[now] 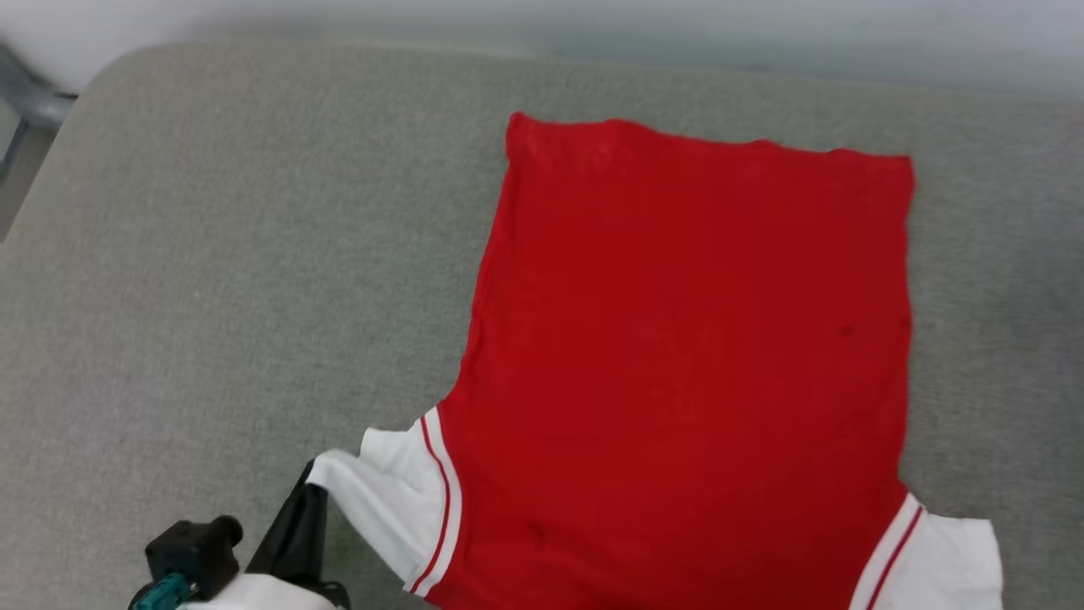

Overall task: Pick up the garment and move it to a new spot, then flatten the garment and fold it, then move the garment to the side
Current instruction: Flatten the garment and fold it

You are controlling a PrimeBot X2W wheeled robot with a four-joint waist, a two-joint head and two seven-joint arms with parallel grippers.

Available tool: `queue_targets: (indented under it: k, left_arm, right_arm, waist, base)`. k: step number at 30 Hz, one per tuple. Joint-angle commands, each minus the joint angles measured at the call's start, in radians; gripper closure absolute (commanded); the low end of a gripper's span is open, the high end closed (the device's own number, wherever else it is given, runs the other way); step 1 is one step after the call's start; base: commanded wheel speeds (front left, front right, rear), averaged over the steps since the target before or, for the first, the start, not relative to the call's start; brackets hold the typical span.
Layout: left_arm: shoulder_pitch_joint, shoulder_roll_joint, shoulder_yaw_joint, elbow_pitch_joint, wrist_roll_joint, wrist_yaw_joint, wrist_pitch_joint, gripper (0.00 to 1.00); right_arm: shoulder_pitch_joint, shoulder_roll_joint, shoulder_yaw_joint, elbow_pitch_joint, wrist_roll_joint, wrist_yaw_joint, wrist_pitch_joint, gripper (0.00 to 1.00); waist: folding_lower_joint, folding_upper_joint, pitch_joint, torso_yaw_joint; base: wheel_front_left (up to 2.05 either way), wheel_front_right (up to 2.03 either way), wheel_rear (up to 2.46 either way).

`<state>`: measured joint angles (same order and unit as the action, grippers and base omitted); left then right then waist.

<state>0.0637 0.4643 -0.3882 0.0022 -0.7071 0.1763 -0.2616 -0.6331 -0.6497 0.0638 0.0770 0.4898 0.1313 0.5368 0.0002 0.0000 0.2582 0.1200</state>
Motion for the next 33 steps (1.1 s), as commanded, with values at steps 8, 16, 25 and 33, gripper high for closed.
queue_targets:
  k: [8, 16, 25, 33]
  left_arm:
    - [-0.097, -0.071, -0.008, 0.003, 0.06, -0.039, -0.005, 1.0]
    - [-0.153, -0.133, 0.002, 0.013, 0.11, -0.081, -0.005, 1.0]
    - [-0.193, -0.19, 0.023, 0.029, 0.15, -0.121, -0.004, 1.0]
    - [-0.196, -0.23, 0.05, 0.057, 0.18, -0.152, -0.001, 1.0]
  right_arm:
    - [-0.255, -0.058, 0.11, 0.166, 0.01, -0.001, 0.329, 0.0]
    - [-0.359, -0.087, 0.188, 0.234, 0.046, -0.001, 0.584, 0.0]
    - [-0.335, -0.093, 0.209, 0.295, 0.012, -0.001, 0.645, 0.0]
    - [-0.201, -0.107, 0.281, 0.323, 0.056, 0.001, 0.716, 0.07]
  waist:
    - [-0.0002, 0.0, 0.177, 0.118]
    - [-0.0002, 0.0, 0.281, 0.169]
    - [-0.0002, 0.0, 0.356, 0.213]
    - [-0.0002, 0.0, 0.374, 0.225]
  base:
    - [0.0, 0.0, 0.0]
    - [0.0, 0.0, 0.0]
    - [0.0, 0.0, 0.0]
    - [0.0, 0.0, 0.0]
